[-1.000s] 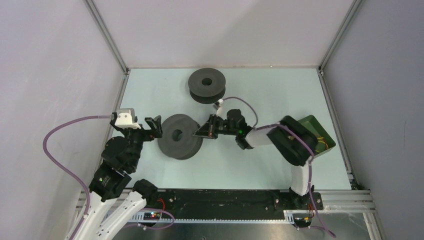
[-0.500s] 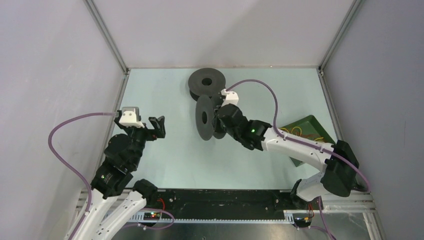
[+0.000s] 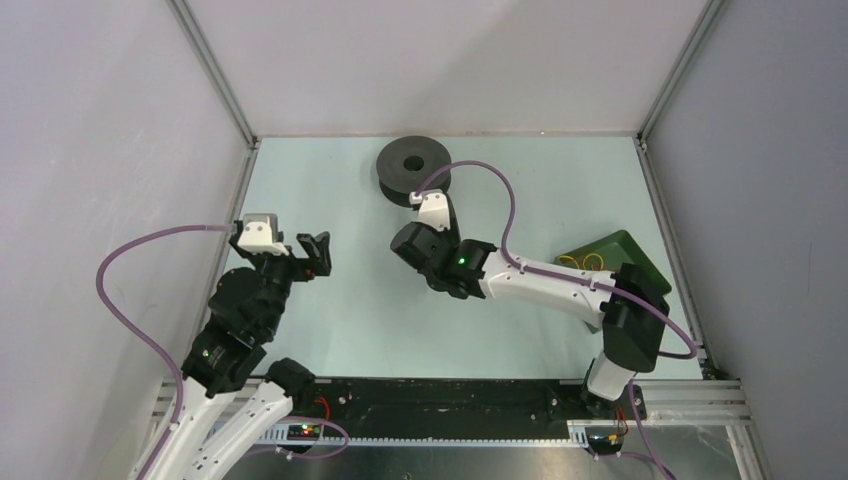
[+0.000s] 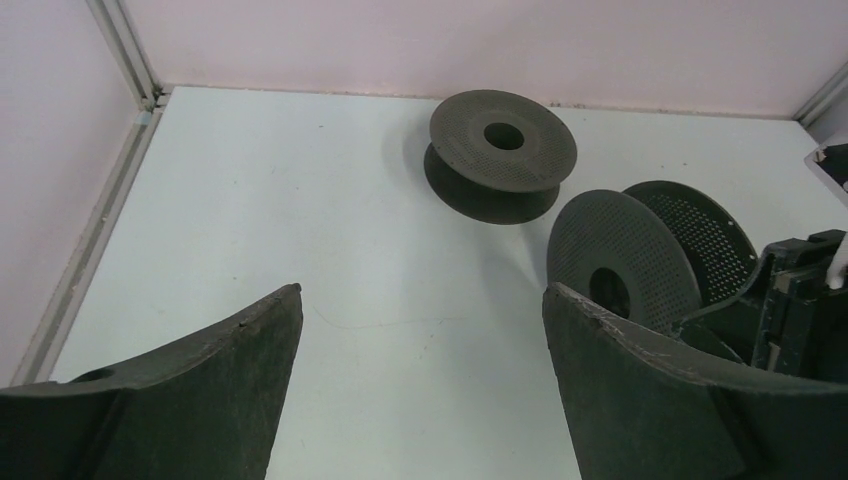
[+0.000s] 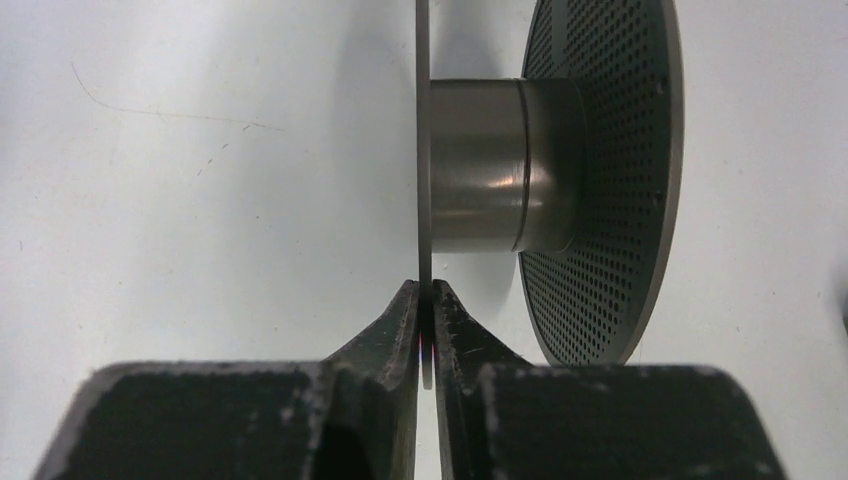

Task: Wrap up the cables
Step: Place the cable reel at the center of the board.

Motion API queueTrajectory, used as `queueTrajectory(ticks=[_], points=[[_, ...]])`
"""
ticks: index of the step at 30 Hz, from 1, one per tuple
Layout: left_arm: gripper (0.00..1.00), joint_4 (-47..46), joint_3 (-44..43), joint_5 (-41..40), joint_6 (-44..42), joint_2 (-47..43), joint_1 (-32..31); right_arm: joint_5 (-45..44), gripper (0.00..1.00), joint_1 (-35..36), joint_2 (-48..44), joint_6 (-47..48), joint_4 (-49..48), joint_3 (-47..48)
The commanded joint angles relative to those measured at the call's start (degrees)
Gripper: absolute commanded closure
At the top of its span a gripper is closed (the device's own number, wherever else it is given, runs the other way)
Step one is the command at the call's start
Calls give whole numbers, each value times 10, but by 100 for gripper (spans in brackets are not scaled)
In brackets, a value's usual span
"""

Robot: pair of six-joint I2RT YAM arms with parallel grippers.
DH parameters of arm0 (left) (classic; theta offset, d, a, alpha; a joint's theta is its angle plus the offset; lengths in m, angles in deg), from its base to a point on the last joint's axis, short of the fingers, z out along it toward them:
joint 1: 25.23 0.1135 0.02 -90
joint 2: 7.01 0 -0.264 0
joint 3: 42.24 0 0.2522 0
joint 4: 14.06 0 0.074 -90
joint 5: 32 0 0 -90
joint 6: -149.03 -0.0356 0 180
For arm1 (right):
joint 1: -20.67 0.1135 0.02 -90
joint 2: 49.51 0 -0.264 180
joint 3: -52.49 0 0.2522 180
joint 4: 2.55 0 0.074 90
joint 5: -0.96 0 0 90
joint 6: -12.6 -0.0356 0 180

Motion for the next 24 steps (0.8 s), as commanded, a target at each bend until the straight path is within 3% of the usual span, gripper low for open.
queueTrajectory(ticks=[1,9,16,24], points=[[8,-9,-5,39,60,3,-3,-29,84,3,-19,-17,10,40],[12,-11,-10,78,178,74,-7,46,62,-1,-96,10,26,39],[15,-52,-37,44,209,182,-83,70,60,-10,-177,55,41,-20],[19,-125,-100,-18,197,337,-171,84,58,-43,-372,81,7,-173]])
